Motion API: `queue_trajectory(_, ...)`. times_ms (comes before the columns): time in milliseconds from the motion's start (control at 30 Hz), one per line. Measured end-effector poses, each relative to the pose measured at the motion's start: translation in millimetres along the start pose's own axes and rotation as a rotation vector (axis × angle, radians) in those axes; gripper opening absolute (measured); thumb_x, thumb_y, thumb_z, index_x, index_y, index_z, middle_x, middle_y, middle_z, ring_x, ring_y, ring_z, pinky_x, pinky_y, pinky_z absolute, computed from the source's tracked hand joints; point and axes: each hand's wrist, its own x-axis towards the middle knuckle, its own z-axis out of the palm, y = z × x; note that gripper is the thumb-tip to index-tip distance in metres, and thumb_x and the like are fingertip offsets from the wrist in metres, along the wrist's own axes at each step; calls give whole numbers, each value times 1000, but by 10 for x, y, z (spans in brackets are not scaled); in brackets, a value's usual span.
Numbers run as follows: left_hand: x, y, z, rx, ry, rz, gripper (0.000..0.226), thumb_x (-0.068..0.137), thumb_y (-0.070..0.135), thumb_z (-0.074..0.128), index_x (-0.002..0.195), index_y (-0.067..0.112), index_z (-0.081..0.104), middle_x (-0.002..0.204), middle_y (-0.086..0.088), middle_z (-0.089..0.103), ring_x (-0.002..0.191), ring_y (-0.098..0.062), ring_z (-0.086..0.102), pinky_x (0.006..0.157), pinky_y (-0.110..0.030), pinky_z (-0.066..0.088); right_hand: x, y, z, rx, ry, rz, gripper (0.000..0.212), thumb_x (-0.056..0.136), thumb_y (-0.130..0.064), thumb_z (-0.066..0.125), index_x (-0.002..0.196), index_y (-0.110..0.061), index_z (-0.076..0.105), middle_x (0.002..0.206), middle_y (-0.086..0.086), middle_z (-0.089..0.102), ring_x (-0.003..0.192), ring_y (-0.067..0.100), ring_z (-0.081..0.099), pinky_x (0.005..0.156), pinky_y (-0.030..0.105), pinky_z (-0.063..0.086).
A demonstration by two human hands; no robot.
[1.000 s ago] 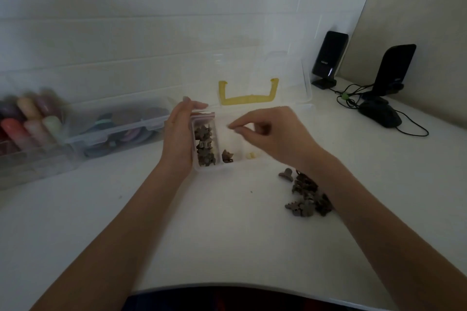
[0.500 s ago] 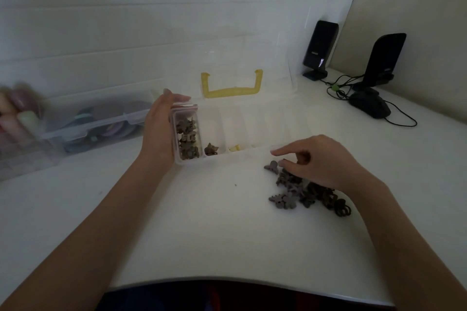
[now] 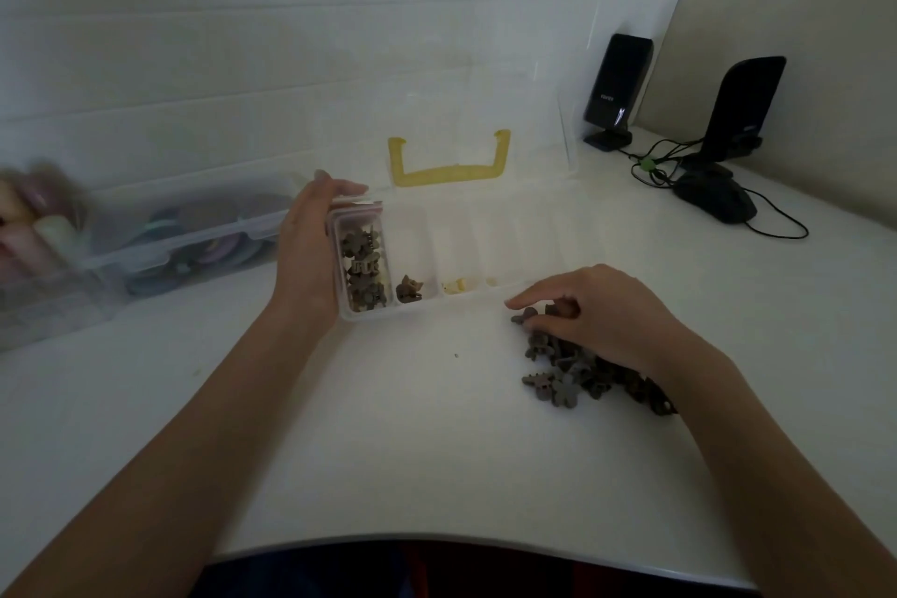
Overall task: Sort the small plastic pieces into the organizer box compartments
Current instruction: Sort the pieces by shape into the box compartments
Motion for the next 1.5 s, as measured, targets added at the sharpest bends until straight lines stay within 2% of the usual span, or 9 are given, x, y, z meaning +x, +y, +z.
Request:
queue_trajectory(67, -5, 2, -1, 1, -4, 2, 36, 95, 45, 43, 74, 20, 60, 80, -5, 62, 71, -18, 60, 72, -32, 47, -9, -23, -14, -4, 7, 15, 18, 83, -44, 64, 100, -47, 68, 93, -24, 68, 76, -2, 58, 71, 21, 47)
queue_trajectory(167, -22, -5, 15, 11, 3, 20, 36, 95, 44, 43, 74, 20, 60, 80, -5, 62, 71, -18, 61, 71, -31, 48, -15, -63, -30, -17, 9, 37, 13, 82, -43, 66, 94, -44, 70, 78, -31, 58, 72, -2, 53, 65, 18, 40)
queue_trajectory(433, -56, -9, 13, 2, -20, 45, 33, 95, 42, 42, 77, 20, 59, 86, -8, 62, 74, -21, 60, 76, -36, 46, -53, -66, -35, 72, 27, -43, 7, 81, -31, 70, 82, -37, 69, 49, -8, 42, 49, 5, 45, 53, 21, 35)
queue_trajectory(667, -15, -22, -12, -22, -41, 80, 34, 87, 44, 47, 65, 22, 63, 74, -2, 61, 71, -19, 58, 79, -38, 43, -92, -160, -109, 434, 217, -202, 13, 78, -10, 73, 80, -18, 64, 61, -2, 54, 54, 8, 43, 53, 10, 33)
queue_trajectory(833, -3, -28, 0, -102, -62, 74, 39, 89, 33, 47, 56, 22, 63, 62, 4, 59, 68, -16, 55, 83, -38, 39, -62, -162, -53, 273, 360, -169, 14, 82, -13, 65, 85, -24, 58, 88, -14, 59, 63, 13, 54, 54, 11, 37)
queue_trajectory(967, -9, -31, 14, -151, -73, 57, 45, 93, 27, 43, 53, 21, 62, 55, 5, 58, 62, -14, 55, 75, -34, 41, -64, -183, 21, 131, 385, -197, 7, 86, -19, 56, 90, -24, 52, 94, -17, 54, 58, 12, 55, 56, 27, 47)
queue_trajectory(1067, 3, -27, 15, -175, -74, 66, 46, 94, 24, 42, 53, 20, 62, 54, 7, 59, 61, -12, 57, 72, -29, 44, -87, -204, -1, 72, 462, -216, 6, 86, -22, 48, 92, -24, 47, 96, -15, 56, 53, 13, 53, 54, 28, 47)
queue_trajectory(1333, 2, -28, 30, -203, -63, 75, 44, 94, 20, 41, 54, 17, 60, 53, 6, 58, 57, -10, 57, 66, -24, 47, -110, -285, 11, -3, 363, -228, 6, 85, -24, 45, 91, -23, 46, 62, -15, 42, 59, 19, 46, 48, 23, 38)
queue_trajectory(1500, -7, -23, 29, -181, -85, 97, 46, 94, 22, 40, 54, 19, 61, 56, 6, 59, 61, -11, 57, 69, -26, 46, -61, -498, 16, -59, 265, -358, 37, 85, -25, 33, 110, -22, 60, 60, -15, 42, 46, 9, 43, 43, 23, 36)
